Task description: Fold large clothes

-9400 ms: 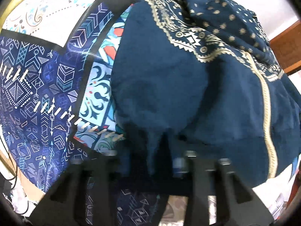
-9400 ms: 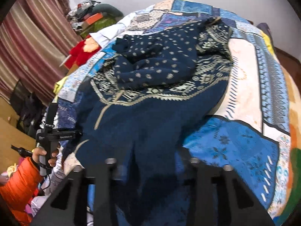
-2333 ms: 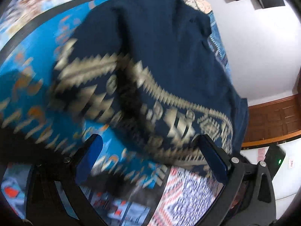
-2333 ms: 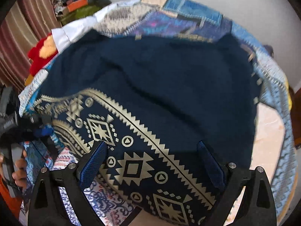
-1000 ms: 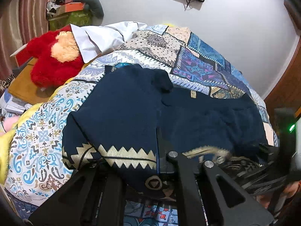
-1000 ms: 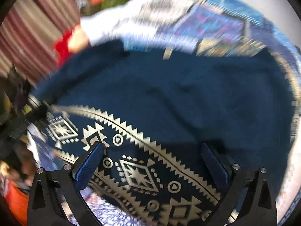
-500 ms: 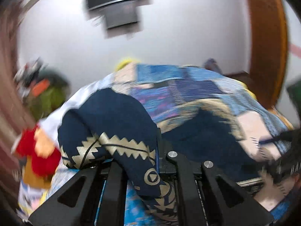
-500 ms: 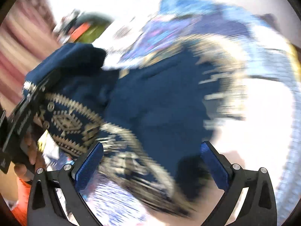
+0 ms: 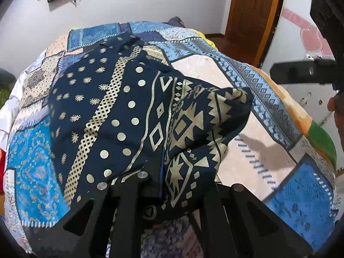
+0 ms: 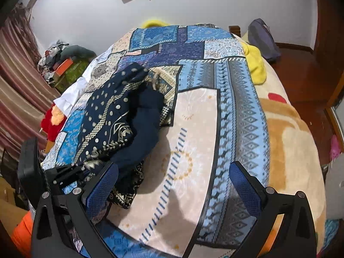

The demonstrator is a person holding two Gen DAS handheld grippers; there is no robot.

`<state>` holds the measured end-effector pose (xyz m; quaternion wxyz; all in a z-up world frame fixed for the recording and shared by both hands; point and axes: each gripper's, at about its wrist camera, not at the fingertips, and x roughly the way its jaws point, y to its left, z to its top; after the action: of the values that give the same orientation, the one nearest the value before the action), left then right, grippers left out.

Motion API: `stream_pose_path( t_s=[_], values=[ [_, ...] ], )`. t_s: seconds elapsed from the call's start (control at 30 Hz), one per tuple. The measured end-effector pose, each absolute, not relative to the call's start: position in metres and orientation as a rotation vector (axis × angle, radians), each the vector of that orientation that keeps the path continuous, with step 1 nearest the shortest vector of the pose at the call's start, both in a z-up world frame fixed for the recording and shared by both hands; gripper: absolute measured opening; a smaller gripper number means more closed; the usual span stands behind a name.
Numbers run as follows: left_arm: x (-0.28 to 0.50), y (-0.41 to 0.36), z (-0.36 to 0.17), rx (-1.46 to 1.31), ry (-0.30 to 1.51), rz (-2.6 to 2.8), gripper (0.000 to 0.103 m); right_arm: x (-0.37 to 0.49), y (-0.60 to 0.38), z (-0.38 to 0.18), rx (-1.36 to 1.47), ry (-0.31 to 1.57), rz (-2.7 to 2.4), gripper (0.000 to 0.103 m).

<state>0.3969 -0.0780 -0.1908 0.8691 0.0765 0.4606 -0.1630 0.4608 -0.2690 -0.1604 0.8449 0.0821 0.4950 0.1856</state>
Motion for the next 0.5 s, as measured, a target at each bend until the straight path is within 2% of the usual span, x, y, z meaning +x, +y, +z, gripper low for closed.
stream_pose_path(
  t_s=[0.03,0.1,0.17,0.23,0.33,0.5],
  values=[
    [0.394,-0.073,-0.187,0.154,0.967,-0.333,0.009,0.457,-0.27,-0.16,0.175,1.046,0.394,0.102],
    [0.388,-0.066,-0.18,0.144,0.975,-0.333,0.019,0.45,-0.271,-0.161,0.184,1.051,0.405,0.102],
    [0.378,-0.063,-0.173,0.131,0.986,-0.378,0.049,0.446,-0.268,-0.162,0.218,1.06,0.428,0.102],
    [0.363,-0.062,-0.166,0.137,0.971,-0.41,0.067,0.444,-0.263,-0.16,0.247,1.067,0.457,0.102],
    [0.346,-0.056,-0.15,0.162,0.924,-0.373,0.073,0.443,-0.249,-0.153,0.249,1.061,0.482,0.102],
    [0.343,-0.011,-0.127,0.154,0.845,-0.215,0.091,0.445,-0.212,-0.149,0.234,1.066,0.555,0.103]
  ],
)
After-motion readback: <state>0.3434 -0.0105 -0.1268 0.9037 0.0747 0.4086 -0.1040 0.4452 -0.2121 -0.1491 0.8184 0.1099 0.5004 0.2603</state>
